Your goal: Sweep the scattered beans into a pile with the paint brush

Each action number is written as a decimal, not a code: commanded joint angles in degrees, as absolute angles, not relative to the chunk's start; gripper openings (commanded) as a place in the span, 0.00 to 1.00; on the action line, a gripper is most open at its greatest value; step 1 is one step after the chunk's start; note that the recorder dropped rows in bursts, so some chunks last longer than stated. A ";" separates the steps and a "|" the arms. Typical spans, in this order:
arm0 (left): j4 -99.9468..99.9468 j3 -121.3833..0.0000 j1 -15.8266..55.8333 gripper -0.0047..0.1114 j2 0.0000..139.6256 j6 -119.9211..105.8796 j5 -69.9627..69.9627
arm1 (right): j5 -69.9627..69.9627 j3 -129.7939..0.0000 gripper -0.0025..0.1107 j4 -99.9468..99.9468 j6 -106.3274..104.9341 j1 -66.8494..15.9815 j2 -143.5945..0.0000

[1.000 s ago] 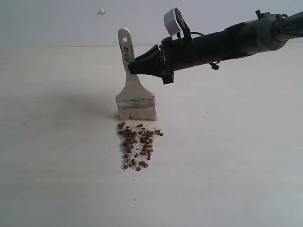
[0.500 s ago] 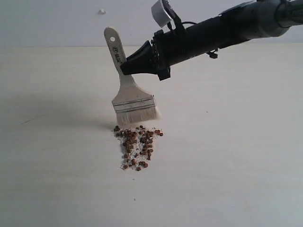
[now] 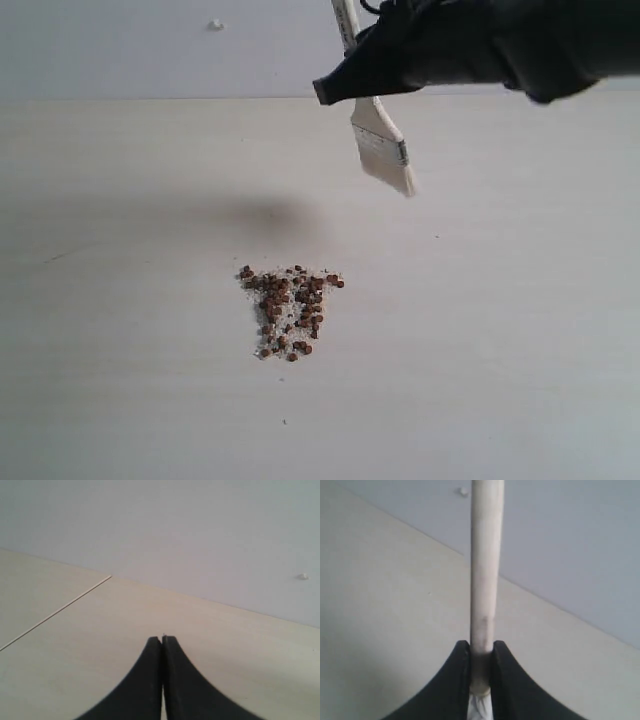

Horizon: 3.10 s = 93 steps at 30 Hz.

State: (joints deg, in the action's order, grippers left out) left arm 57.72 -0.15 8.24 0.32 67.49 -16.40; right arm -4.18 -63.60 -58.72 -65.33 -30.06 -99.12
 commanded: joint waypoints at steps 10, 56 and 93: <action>57.99 0.00 8.23 0.04 0.00 67.73 -16.41 | -42.64 -44.42 0.02 -61.69 -49.83 -50.53 -98.88; 57.99 0.00 8.23 0.04 0.00 67.73 -16.41 | -44.05 -44.42 0.02 -50.26 -18.60 -52.52 -98.25; 57.99 0.00 8.23 0.04 0.00 67.73 -16.41 | -55.05 -64.08 0.02 -83.30 -33.82 -63.77 -116.71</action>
